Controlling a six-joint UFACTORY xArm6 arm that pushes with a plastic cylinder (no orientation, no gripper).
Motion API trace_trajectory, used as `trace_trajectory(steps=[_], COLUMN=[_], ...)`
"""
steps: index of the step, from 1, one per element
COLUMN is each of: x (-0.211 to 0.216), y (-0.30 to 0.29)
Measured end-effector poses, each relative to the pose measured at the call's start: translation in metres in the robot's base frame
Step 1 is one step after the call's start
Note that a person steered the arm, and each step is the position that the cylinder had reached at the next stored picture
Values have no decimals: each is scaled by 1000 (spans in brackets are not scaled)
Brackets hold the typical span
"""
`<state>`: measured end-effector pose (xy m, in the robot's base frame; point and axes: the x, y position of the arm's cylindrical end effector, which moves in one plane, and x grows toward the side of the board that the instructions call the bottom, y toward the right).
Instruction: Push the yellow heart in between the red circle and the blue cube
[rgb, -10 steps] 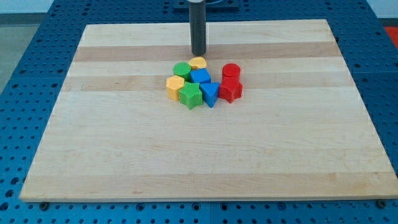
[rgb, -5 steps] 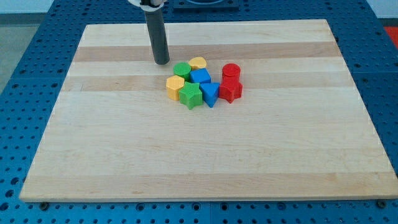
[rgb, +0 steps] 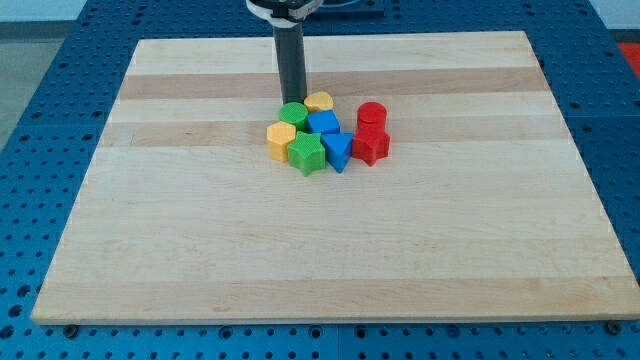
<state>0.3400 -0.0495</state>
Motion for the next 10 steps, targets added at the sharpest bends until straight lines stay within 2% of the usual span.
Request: trace_trajectory(steps=[6, 8, 10], x=[-7, -11, 0], y=[10, 51, 57])
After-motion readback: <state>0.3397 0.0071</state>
